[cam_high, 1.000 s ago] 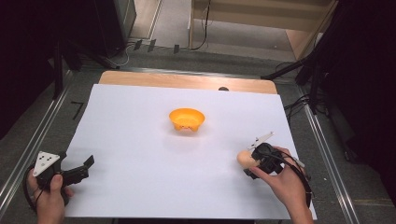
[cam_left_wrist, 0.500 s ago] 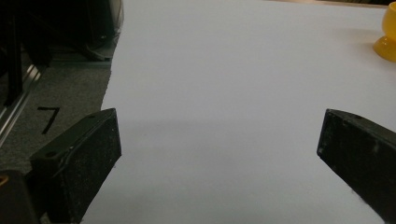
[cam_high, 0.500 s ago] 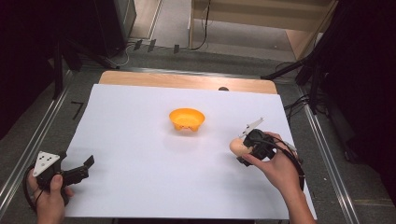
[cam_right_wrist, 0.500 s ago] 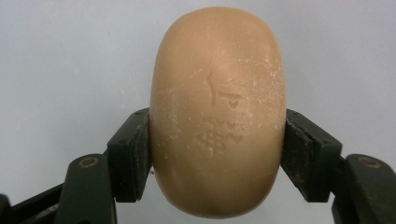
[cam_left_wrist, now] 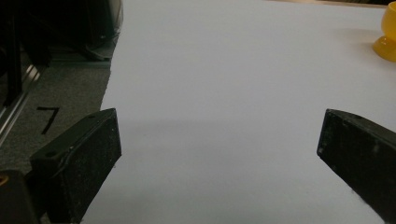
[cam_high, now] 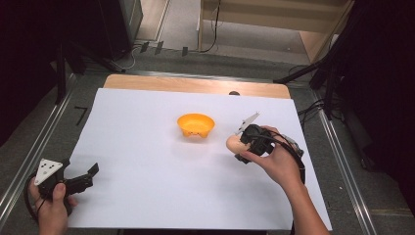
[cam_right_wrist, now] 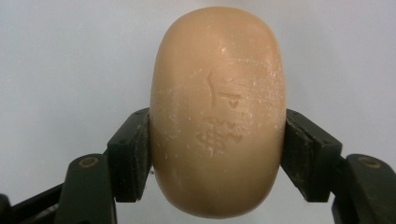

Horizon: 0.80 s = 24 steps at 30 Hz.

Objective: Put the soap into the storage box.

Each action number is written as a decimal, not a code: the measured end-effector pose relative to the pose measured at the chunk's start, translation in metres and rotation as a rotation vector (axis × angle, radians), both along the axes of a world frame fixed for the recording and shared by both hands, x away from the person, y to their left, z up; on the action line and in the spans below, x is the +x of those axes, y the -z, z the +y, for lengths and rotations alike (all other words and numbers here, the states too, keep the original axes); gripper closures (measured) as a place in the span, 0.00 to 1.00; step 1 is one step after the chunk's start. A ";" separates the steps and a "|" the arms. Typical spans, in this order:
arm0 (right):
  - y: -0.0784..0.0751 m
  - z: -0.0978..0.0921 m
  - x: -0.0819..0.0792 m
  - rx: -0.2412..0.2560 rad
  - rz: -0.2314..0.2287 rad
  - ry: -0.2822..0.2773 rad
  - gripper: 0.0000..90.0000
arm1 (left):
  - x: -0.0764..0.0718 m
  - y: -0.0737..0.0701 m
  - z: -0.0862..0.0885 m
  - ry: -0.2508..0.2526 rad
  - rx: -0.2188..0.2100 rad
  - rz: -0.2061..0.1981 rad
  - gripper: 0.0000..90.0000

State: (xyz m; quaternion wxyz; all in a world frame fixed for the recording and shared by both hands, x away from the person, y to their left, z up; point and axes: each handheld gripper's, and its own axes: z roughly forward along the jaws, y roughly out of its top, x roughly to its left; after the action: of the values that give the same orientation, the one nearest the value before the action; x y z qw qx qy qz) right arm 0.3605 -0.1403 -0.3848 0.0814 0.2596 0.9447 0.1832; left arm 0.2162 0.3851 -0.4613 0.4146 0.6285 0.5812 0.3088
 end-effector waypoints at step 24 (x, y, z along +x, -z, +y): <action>-0.015 0.045 0.036 0.014 -0.077 -0.186 0.38 | 0.000 0.000 0.000 0.001 -0.002 0.000 0.01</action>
State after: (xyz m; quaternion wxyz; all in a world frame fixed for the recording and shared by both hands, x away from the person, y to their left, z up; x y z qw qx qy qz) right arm 0.3970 -0.0953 -0.3700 0.0987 0.1641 0.9595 0.2064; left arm 0.2164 0.3854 -0.4614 0.4153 0.6285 0.5810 0.3080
